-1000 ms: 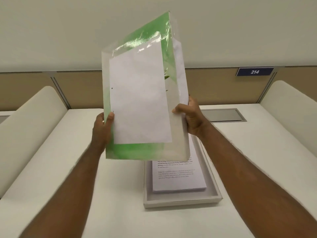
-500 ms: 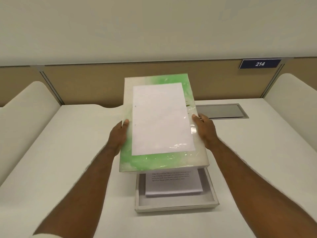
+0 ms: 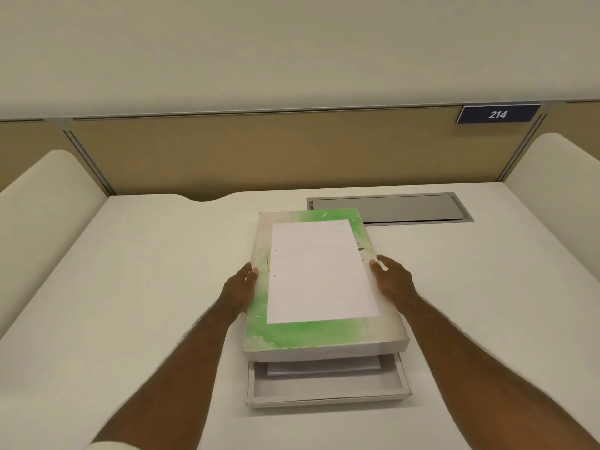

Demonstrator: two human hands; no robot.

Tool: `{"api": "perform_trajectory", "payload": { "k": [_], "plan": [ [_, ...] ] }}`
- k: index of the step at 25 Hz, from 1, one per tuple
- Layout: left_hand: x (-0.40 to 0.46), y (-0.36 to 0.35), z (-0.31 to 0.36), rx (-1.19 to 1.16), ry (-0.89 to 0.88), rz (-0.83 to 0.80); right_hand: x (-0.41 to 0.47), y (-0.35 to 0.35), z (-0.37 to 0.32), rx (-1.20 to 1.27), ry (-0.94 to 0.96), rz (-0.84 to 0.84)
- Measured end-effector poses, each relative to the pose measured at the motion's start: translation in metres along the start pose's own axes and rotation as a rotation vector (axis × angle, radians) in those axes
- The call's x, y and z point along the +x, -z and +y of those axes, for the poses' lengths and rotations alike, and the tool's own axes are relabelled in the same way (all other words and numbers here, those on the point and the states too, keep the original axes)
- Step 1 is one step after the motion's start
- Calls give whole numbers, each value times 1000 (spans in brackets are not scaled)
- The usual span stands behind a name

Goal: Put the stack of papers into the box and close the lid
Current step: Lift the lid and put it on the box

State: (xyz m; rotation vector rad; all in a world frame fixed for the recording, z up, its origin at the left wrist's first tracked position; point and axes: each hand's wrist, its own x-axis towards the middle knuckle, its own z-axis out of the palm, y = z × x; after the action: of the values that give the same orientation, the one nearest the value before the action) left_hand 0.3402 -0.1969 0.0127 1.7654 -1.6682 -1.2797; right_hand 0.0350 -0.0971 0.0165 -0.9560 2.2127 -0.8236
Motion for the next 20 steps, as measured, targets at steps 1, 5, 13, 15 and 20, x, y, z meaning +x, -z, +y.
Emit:
{"api": "perform_trajectory", "payload": {
  "k": [1,5,13,15,20],
  "plan": [
    [-2,-2,-4,21,-5,0,-1,-2,5,-25,0,-9],
    [-7,-9,-18,64,-29,6,-8,-6,17,-104,6,4],
    [-26,-12,-39,141,-38,-27,-34,-11,37,-185,12,54],
    [-31,-12,-42,150,-37,-25,-42,-12,41,-205,6,70],
    [-44,-13,-45,210,-31,-43,-59,-17,47,-266,6,91]
  ]
}}
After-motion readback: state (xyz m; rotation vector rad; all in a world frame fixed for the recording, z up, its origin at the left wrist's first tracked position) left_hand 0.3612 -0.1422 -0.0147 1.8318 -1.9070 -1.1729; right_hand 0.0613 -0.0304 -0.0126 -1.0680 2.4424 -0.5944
